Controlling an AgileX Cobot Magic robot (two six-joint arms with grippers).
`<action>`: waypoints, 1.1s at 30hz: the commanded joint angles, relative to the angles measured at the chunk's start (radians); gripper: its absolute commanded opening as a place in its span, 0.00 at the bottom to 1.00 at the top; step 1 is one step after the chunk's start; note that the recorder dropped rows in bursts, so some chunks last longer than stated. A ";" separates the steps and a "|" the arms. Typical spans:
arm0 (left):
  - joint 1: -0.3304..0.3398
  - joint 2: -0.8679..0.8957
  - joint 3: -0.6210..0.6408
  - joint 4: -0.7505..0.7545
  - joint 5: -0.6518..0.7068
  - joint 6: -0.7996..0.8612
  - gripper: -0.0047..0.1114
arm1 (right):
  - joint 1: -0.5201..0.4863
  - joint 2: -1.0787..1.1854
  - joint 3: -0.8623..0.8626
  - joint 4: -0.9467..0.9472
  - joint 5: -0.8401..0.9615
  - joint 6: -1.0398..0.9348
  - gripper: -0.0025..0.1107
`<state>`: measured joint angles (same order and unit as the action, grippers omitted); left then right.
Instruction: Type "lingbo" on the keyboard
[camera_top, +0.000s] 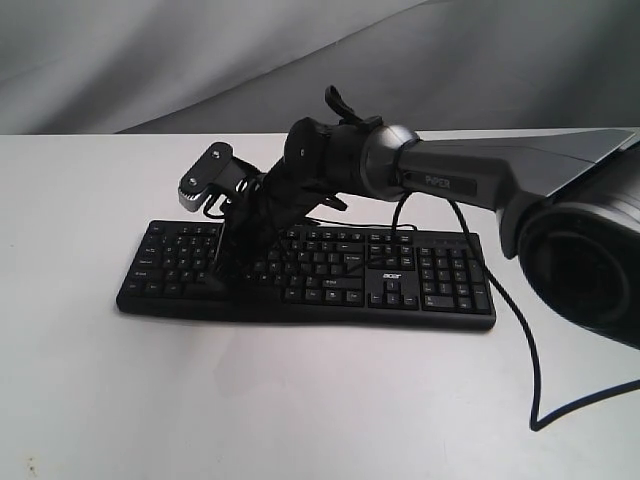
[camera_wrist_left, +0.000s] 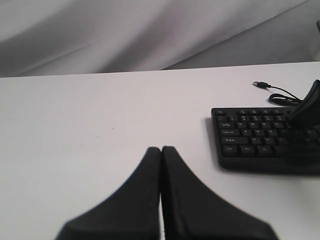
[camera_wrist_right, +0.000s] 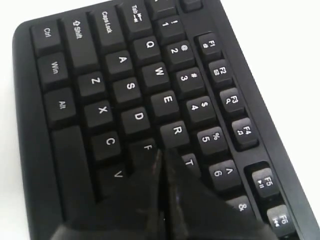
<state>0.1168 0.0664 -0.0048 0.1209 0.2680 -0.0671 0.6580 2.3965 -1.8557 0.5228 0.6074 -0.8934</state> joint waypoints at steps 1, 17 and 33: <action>0.001 0.007 0.005 -0.004 -0.006 -0.002 0.04 | 0.001 -0.004 -0.006 0.004 0.005 -0.002 0.02; 0.001 0.007 0.005 -0.004 -0.006 -0.002 0.04 | 0.001 0.008 -0.008 0.003 0.009 0.002 0.02; 0.001 0.007 0.005 -0.004 -0.006 -0.002 0.04 | 0.001 -0.031 -0.002 -0.038 0.111 0.034 0.02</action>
<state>0.1168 0.0664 -0.0048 0.1209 0.2680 -0.0671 0.6580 2.3704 -1.8573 0.4906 0.7045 -0.8643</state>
